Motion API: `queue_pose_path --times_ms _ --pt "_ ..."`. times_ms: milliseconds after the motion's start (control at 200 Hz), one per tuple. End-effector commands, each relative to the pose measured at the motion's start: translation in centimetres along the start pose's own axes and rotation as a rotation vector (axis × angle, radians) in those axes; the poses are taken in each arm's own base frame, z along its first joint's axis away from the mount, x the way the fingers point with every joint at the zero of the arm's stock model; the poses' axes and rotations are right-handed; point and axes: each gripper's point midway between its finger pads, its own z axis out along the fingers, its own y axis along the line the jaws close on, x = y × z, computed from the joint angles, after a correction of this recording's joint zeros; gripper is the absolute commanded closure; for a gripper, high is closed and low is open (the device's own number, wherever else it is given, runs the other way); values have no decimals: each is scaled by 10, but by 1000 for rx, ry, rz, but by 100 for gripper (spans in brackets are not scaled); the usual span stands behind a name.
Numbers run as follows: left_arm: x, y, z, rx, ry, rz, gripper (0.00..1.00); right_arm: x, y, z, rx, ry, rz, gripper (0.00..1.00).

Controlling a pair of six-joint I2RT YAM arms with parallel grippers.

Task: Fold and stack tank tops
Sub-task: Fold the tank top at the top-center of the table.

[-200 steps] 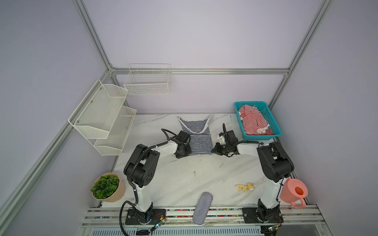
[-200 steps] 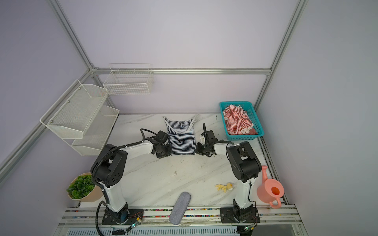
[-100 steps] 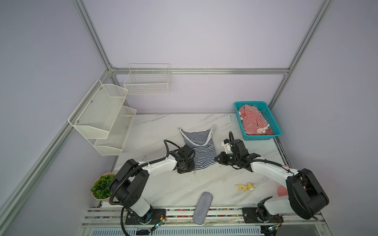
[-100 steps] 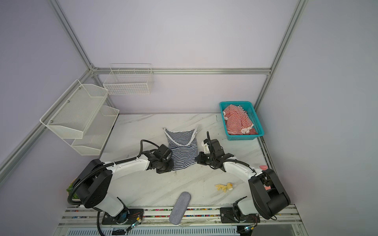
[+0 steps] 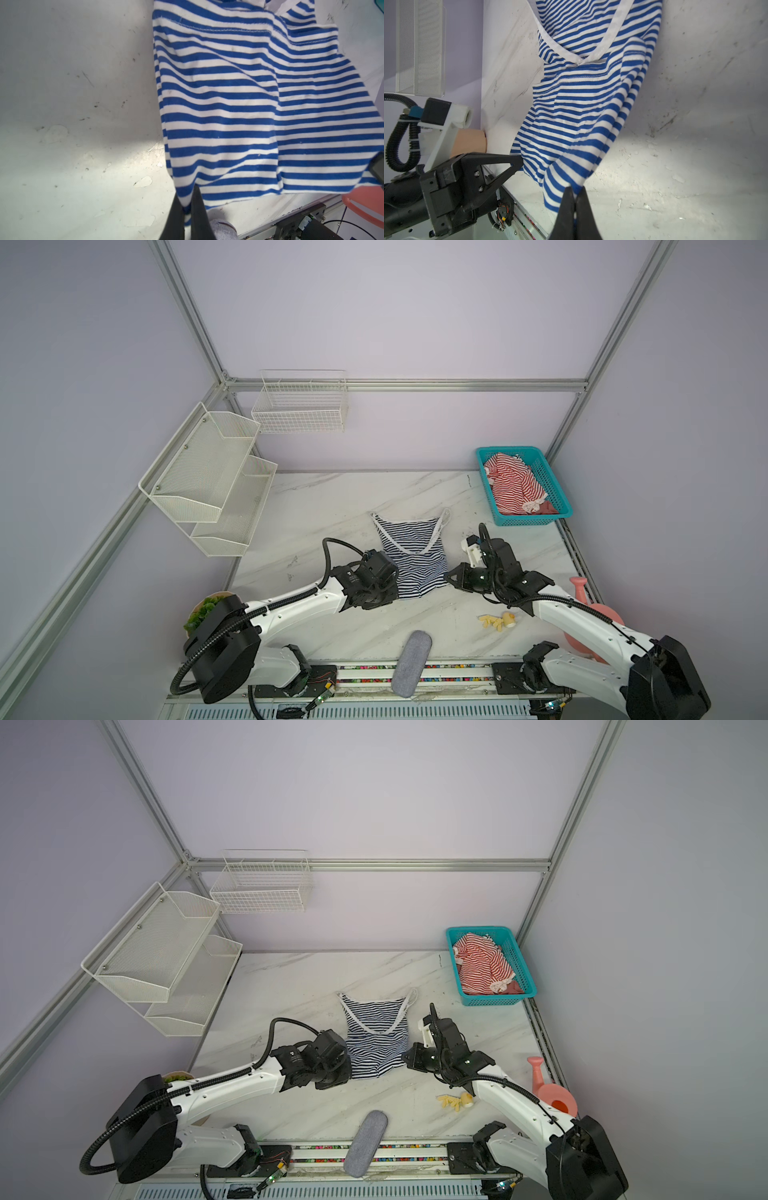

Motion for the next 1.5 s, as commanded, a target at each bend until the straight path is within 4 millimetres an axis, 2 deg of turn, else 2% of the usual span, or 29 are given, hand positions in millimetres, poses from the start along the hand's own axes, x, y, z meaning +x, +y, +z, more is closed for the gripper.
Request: queue_pose_path --times_ms 0,275,290,320,490,645,685,850,935,1015,1165,1495 --pt "-21 -9 -20 -32 -75 4 100 -13 7 1 18 -17 -11 100" --pt "-48 -33 -33 -41 -95 52 100 -38 21 14 21 -18 -55 100" --pt "-47 -30 -25 -67 -79 57 100 -39 22 15 19 -19 -57 100" --pt "-50 -32 -25 -72 -76 62 100 -41 24 15 18 -24 -60 100" --pt "-65 -41 -31 -50 -79 67 98 -58 32 22 19 -43 -79 100" --pt "-81 -36 -39 -42 -101 27 91 -68 35 28 28 -51 -99 100" --pt "-86 -34 -41 -38 -110 16 89 -69 30 36 45 -37 -92 100" --pt "-102 -40 -45 -6 -132 11 87 -81 33 41 48 -56 -96 100" --pt "-110 -44 -44 -4 -135 18 90 -87 34 43 50 -67 -96 100" --pt "-118 -45 -42 -3 -134 14 100 -94 36 43 48 -81 -97 100" --pt "-132 -50 -39 2 -134 20 100 -107 40 45 43 -100 -103 100" --pt "-168 -50 -33 6 -146 27 100 -133 29 56 54 -102 -107 100"
